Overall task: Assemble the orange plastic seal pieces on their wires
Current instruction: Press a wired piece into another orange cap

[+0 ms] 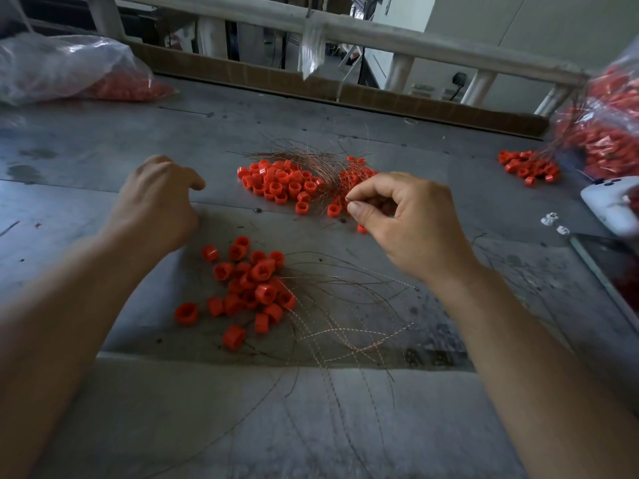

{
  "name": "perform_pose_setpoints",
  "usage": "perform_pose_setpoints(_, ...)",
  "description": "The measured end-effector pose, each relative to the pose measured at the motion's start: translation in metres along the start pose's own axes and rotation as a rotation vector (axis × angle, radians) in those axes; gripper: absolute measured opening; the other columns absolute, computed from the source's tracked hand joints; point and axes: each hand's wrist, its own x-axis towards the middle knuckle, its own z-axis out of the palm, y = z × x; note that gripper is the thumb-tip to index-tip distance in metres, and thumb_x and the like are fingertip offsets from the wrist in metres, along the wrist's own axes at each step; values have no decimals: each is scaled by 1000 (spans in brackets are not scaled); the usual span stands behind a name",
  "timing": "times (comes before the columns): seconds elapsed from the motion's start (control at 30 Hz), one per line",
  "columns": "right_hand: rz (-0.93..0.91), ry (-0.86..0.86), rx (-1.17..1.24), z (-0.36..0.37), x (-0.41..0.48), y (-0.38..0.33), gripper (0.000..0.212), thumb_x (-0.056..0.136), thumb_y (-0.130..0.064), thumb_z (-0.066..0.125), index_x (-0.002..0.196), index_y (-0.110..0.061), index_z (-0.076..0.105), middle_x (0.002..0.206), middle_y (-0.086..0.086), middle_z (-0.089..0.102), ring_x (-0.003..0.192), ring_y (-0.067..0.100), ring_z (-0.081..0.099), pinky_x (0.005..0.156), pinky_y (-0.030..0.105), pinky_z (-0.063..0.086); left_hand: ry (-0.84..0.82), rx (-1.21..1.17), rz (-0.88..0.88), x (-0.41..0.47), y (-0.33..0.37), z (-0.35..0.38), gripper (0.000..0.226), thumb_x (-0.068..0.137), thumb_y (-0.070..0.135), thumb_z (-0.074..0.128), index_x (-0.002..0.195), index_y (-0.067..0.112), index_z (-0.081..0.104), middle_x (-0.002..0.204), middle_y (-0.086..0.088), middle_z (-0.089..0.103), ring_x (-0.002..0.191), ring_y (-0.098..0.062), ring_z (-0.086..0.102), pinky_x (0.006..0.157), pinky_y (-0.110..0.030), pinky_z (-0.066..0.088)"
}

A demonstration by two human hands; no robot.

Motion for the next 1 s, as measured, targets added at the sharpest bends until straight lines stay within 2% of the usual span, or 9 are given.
perform_pose_setpoints(0.13, 3, -18, -13, 1, 0, -1, 5, 81, -12, 67, 83, -14, 70, 70, -10, 59, 67, 8, 58, 66, 25, 49, 11, -7, -76, 5, -8, -5, 30, 81, -3, 58, 109, 3, 65, 115, -23, 59, 112, -36, 48, 93, -36, 36)
perform_pose_setpoints(0.27, -5, -35, -34, 1, 0, -1, 5, 82, -12, 65, 81, -14, 69, 68, -16, 55, 65, 5, 53, 65, 23, 46, 31, -88, -52, 0, -6, -10, 18, 82, 1, 62, 96, 5, 71, 106, -18, 66, 95, -35, 57, 77, -33, 43)
perform_pose_setpoints(0.4, -13, -42, -10, 1, 0, -2, 6, 82, -10, 64, 84, -13, 69, 73, -9, 58, 69, 10, 57, 69, 27, 49, -87, -539, -55, -11, 17, -16, 11, 78, 19, 70, 70, 25, 67, 75, 3, 67, 70, -8, 61, 63, -24, 46)
perform_pose_setpoints(0.43, -15, -41, 4, 0, 0, -2, 7, 82, -9, 65, 86, -12, 70, 74, -8, 58, 69, 9, 57, 70, 27, 49, -131, -655, -47, -16, 25, -19, 10, 76, 22, 70, 68, 26, 66, 65, 7, 64, 58, 0, 58, 58, -22, 46)
perform_pose_setpoints(0.5, -20, -38, 36, 0, 0, -3, 11, 82, -6, 64, 89, -12, 70, 74, -13, 56, 69, 3, 56, 71, 22, 49, -231, -883, -29, -26, 40, -26, 8, 71, 29, 67, 68, 22, 66, 57, 6, 64, 46, 2, 53, 50, -18, 49)
perform_pose_setpoints(0.6, -21, -27, 84, 0, 1, -4, 12, 83, -3, 62, 89, -11, 69, 76, -17, 52, 69, -2, 53, 69, 12, 45, -417, -1144, 29, -36, 51, -31, 21, 53, 32, 68, 68, 18, 69, 66, 1, 69, 56, -4, 62, 52, -13, 50)
perform_pose_setpoints(0.7, -20, -17, 164, -1, 0, -7, 12, 84, -7, 63, 80, -18, 64, 76, -13, 54, 66, 3, 55, 65, 14, 46, -519, -1281, 46, -38, 52, -30, 16, 49, 20, 71, 65, 19, 72, 69, -3, 69, 63, -11, 67, 56, -17, 52)
perform_pose_setpoints(0.87, -95, 22, 251, -3, -2, -12, 17, 83, -12, 65, 74, -26, 61, 72, -9, 61, 61, 8, 57, 59, 17, 46, -588, -1477, 23, -40, 55, -31, 22, 54, 5, 64, 70, 16, 75, 66, -3, 69, 60, -13, 68, 53, -18, 53)
perform_pose_setpoints(1.0, -107, 19, 272, -2, -3, -15, 21, 83, -12, 64, 74, -31, 59, 72, -12, 59, 61, 4, 55, 60, 16, 44, -576, -1461, 14, -41, 56, -32, 27, 50, 3, 63, 71, 16, 76, 67, -5, 70, 62, -13, 69, 55, -17, 53)
